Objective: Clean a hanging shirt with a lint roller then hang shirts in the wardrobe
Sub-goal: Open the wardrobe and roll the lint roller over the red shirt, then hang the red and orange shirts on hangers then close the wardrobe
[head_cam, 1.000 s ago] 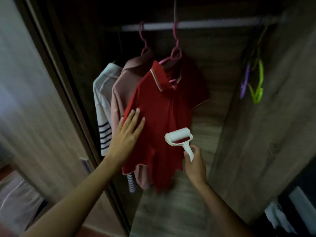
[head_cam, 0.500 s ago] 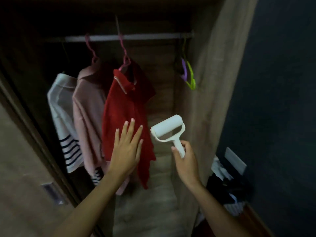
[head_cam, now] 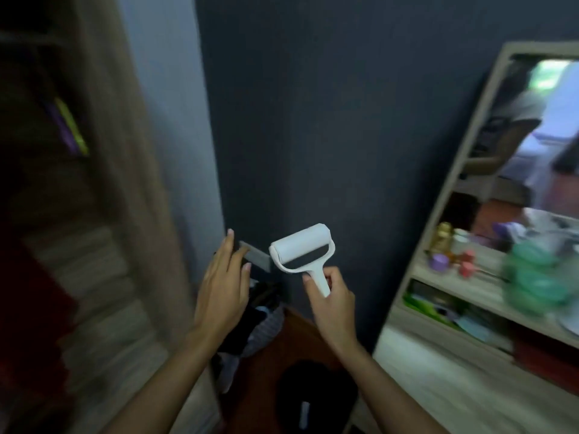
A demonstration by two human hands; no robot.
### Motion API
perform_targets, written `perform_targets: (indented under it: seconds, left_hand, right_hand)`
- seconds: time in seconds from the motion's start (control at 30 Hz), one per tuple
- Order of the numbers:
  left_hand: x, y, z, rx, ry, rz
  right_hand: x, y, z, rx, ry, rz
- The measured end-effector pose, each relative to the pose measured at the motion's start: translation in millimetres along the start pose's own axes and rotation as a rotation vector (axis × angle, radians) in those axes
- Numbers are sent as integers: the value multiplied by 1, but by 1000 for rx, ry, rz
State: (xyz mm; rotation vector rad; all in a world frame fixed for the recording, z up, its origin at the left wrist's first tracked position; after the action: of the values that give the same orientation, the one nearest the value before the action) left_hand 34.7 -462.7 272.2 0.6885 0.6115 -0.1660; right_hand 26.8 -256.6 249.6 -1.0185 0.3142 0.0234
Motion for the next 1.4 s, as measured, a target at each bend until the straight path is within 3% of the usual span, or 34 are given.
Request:
perform_targets:
  seconds: [0.13, 0.27, 0.47, 0.63, 0.93, 1.17, 1.33, 1.4]
  left_hand:
    - [-4, 70, -95, 122, -101, -44]
    - [16, 128, -193, 167, -219, -8]
    - [76, 183, -312, 148, -459, 103]
    - [115, 201, -373, 101, -567, 141]
    - [142, 203, -416, -41, -732, 203]
    - [141, 197, -412, -63, -726, 211]
    - [136, 188, -396, -93, -693, 216]
    - [133, 181, -387, -114, -691, 219]
  right_hand:
    - [-4, 76, 85, 70, 118, -99]
    - [10, 166, 157, 195, 136, -219]
    - [56, 295, 229, 392, 38, -400]
    - [73, 362, 260, 461, -97, -511]
    - [74, 424, 261, 552, -197, -618]
    - [72, 435, 259, 668, -226, -568]
    - [69, 404, 265, 749, 57, -514]
    - [62, 387, 261, 775, 113, -392]
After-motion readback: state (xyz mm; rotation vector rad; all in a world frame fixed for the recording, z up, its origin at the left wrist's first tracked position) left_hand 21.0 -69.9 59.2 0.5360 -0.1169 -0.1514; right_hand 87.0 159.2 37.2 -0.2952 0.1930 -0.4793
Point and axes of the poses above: each hand's wrist, its own x-axis away from the middle knuckle, its own z-axis out of the back of the hand, y = z × x, the point moved 3 cm from there along -x, towards the middle knuckle, and after that the axes turned 13 degrees about x, right-handed, at the moved point
